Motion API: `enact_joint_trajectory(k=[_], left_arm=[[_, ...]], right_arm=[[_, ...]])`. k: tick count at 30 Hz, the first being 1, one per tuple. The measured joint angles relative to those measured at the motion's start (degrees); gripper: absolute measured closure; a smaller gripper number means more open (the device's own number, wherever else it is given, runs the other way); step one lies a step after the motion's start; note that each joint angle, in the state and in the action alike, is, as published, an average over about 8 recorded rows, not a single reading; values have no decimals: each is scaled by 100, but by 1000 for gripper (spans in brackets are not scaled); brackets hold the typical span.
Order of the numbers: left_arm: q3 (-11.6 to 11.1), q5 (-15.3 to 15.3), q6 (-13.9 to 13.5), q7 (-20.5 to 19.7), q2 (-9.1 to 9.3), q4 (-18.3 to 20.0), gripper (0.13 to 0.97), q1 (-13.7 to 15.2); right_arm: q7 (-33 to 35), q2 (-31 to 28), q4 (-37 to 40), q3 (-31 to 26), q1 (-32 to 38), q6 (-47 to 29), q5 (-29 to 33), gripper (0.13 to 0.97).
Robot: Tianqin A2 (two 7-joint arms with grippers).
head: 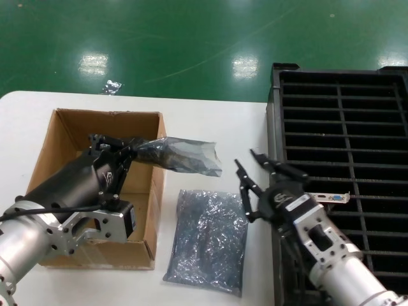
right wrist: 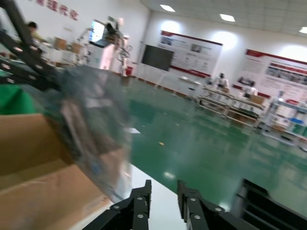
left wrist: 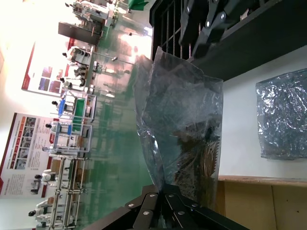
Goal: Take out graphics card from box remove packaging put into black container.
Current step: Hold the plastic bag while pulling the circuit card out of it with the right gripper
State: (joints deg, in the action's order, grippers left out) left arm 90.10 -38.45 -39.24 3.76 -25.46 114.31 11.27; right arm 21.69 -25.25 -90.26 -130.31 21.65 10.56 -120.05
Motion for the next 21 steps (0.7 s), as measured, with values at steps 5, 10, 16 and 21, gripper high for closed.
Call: enact_joint_trajectory(k=[5,10,16,21], left_arm=[[0,0,0,0,0,0,958,0],[0,0,0,0,0,0,958,0],[0,0,0,0,0,0,958,0],[0,0,0,0,0,0,958,0]], right_arm=[[-135,105,129,-102,127,-254,215,830],[-260,162,244,-208,270,-382,363,880],[-360,35,198,-402,389,-361,368,934],[-407,-109,62,-585,456,-329,333,954]])
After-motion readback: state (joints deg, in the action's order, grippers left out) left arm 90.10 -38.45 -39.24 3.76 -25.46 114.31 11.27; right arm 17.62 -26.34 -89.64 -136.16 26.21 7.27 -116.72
